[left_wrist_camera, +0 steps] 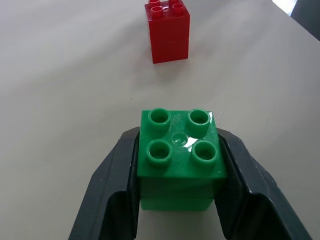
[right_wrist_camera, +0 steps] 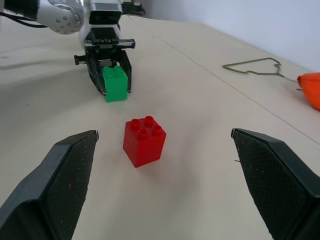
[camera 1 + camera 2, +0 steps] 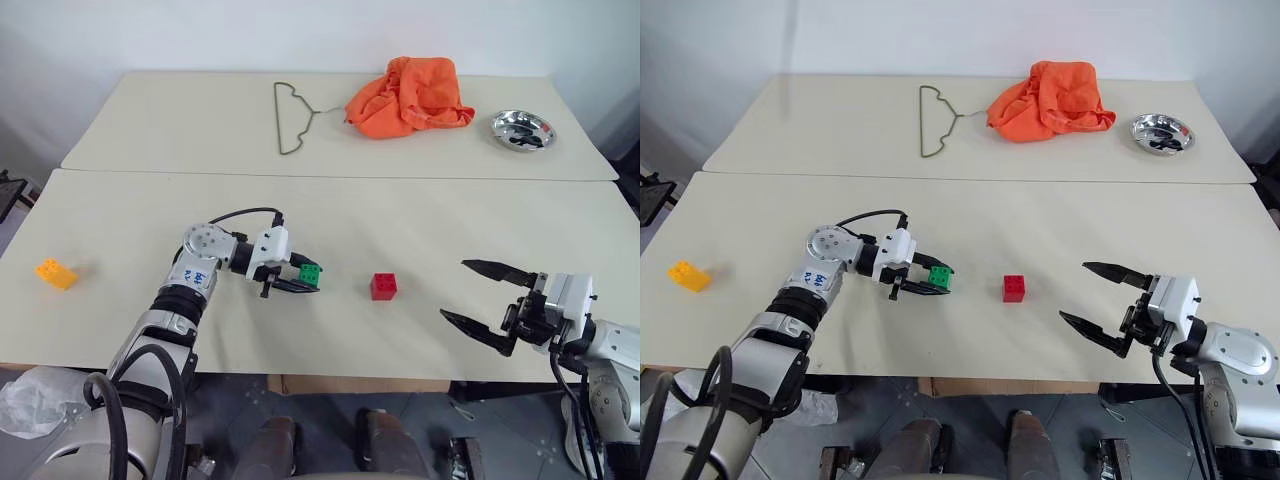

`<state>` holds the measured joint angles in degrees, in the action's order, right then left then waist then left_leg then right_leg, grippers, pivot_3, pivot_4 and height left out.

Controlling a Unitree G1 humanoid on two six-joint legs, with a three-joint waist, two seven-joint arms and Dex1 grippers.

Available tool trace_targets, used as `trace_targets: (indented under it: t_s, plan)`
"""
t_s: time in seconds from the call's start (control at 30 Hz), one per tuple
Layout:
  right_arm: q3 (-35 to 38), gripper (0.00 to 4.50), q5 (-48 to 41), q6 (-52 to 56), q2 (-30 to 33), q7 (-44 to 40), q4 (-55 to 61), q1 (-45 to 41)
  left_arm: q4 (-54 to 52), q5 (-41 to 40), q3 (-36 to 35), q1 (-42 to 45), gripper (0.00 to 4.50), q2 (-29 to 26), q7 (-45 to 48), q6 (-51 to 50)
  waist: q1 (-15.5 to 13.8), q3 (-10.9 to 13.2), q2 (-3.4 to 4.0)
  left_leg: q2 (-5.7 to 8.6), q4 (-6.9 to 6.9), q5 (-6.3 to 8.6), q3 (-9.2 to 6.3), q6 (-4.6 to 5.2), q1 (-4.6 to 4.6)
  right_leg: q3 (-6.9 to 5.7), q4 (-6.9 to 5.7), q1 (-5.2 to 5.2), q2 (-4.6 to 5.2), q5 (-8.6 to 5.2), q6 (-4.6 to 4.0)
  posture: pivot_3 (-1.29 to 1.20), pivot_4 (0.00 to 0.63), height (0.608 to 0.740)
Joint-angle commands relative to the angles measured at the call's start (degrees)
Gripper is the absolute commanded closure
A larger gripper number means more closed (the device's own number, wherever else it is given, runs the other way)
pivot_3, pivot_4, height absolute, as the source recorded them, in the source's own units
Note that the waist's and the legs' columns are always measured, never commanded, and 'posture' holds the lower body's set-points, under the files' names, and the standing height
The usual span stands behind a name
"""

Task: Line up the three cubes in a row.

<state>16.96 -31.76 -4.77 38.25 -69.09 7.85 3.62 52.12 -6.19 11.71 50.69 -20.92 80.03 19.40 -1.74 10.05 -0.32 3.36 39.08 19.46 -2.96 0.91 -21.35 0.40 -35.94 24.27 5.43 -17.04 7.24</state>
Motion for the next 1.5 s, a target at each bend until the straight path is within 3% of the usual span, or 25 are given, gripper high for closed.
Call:
trace_targets:
  t_s: [0.03,0.37,0.43,0.67,0.8,0.87,0.97,1.03,1.17,1.27,1.5]
  plan:
    - [-1.07,0.0,-1.67,0.35,1.79,-3.86,1.01,0.0,-3.62,-0.92,-0.06,-1.06,2.98,0.98,1.6,-4.57,0.2,0.0,0.0,0.02,0.01,0.01,0.02,0.05,0.0,0.02,-0.01,-0.01,0.01,0.02,0.04,0.0,0.15,0.74]
    - [-4.16,0.0,-0.44,-0.55,0.93,-5.97,-3.18,-5.16,-8.19,-0.27,-0.42,-2.66,2.98,0.5,0.29,-8.24,0.37,0.0,-0.01,-0.04,0.01,0.0,0.04,0.04,-0.01,0.05,0.04,0.02,0.01,0.03,0.06,0.0,0.15,0.74]
    - [-4.51,0.0,-0.52,-0.67,0.96,-6.25,-3.65,-5.59,-10.35,-0.95,-0.52,-3.52,2.21,0.22,0.61,-10.12,0.37,0.0,-0.01,-0.04,0.01,0.0,0.04,0.04,-0.01,0.04,0.03,0.02,0.01,0.03,0.06,0.0,0.15,0.74]
    - [-6.81,0.0,-0.53,-1.07,0.69,-8.34,-6.81,-9.93,-23.27,-4.6,-4.47,-9.02,0.37,-4.32,-1.31,-15.37,0.67,0.01,-0.01,-0.07,0.03,0.01,0.04,0.03,-0.03,0.08,0.06,0.04,0.13,0.03,0.06,0.0,0.15,0.74]
    - [-8.17,0.0,-0.62,-1.28,-0.09,-9.38,-8.55,-12.93,-31.46,-7.33,-7.77,-14.02,0.37,-8.85,-2.33,-18.33,0.99,0.0,0.0,-0.19,0.0,0.0,0.02,-0.08,-0.02,0.08,0.04,0.08,0.14,0.02,0.03,0.0,0.15,0.74]
    - [-9.31,0.0,-1.19,-0.66,-1.45,-9.78,-9.21,-15.52,-38.36,-10.6,-14.06,-19.55,0.37,-12.62,-5.73,-20.63,1.51,0.0,-0.01,-0.19,-0.01,0.0,0.02,-0.09,-0.02,0.08,0.03,0.08,0.16,0.02,0.03,0.0,0.15,0.74]
    - [-10.85,0.0,-1.95,-0.6,-3.38,-10.98,-9.0,-18.21,-46.62,-15.73,-25.03,-26.12,0.37,-13.7,-16.02,-24.28,1.98,0.01,-0.01,-0.26,-0.03,0.02,0.01,-0.12,-0.03,0.1,0.0,0.1,0.16,0.01,0.02,0.0,0.15,0.74]
    - [-11.9,0.0,-2.36,0.84,-4.56,-10.97,-8.63,-19.65,-52.82,-19.11,-32.96,-31.77,0.02,-13.01,-23.15,-26.96,1.84,0.01,-0.01,-0.29,-0.01,0.02,-0.02,-0.15,-0.03,0.08,0.01,0.12,0.16,0.0,-0.01,0.0,0.15,0.74]
    - [-14.41,0.0,-2.97,2.29,-7.3,-11.24,-7.81,-21.9,-61.44,-20.99,-46.77,-48.78,0.01,-9.32,-34.73,-29.36,2.22,-0.02,0.05,-0.29,-0.13,0.1,0.03,-0.16,0.05,0.14,-0.02,0.08,0.16,-0.01,-0.02,0.0,0.15,0.74]
    - [-15.92,0.0,-3.61,3.02,-9.16,-11.35,-6.03,-22.83,-62.45,-22.52,-56.01,-58.52,0.01,-2.68,-42.86,-26.8,1.82,-0.01,0.02,-0.32,-0.08,0.13,0.02,-0.15,0.01,0.08,0.12,0.08,0.15,-0.02,-0.05,0.0,0.15,0.74]
    - [-17.56,0.0,-4.94,4.76,-10.92,-12.33,-3.98,-25.5,-64.84,-24.56,-66.44,-72.83,0.01,12.67,-57.24,-19.08,0.59,-0.02,-0.07,-0.31,-0.02,0.29,-0.17,-0.07,0.23,0.1,0.47,-0.39,0.24,-0.02,-0.05,0.0,0.15,0.74]
